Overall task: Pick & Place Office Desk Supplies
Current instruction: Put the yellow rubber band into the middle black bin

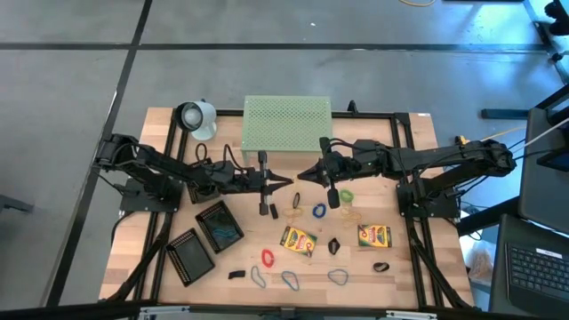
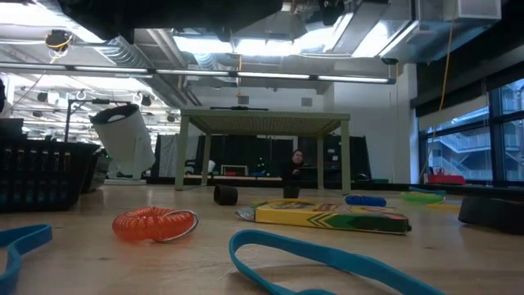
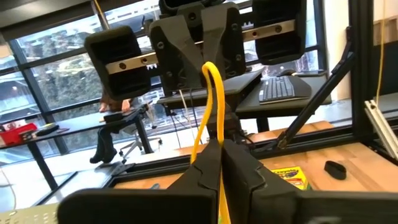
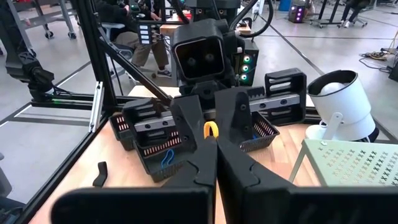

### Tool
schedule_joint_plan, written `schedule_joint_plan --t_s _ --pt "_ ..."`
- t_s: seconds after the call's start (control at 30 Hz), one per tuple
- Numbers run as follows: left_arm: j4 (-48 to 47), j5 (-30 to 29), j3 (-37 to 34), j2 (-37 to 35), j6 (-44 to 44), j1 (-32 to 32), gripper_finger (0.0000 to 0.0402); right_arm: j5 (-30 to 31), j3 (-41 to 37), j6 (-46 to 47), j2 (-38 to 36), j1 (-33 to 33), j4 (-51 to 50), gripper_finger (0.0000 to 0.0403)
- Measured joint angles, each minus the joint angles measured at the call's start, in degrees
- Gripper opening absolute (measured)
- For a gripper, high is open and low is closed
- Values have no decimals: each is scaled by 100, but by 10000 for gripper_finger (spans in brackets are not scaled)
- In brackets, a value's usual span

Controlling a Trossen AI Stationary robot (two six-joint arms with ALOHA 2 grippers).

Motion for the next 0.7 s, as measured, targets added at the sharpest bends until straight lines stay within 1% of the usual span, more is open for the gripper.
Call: schedule_joint_plan --t_s 0.13,0.23,0.33,0.57,0.7 --pt "0 1 0 0 5 0 2 0 0 66 2 0 -26 10" --pt "-2 1 0 0 5 0 2 1 0 197 2 -2 -28 29" --pt "-2 1 0 0 6 0 2 0 0 216 2 -2 -28 62" --pt "-4 1 0 0 5 -7 2 2 0 317 2 -2 -215 155" --pt "-286 -36 2 -135 -6 -62 2 58 0 319 2 -2 -491 189"
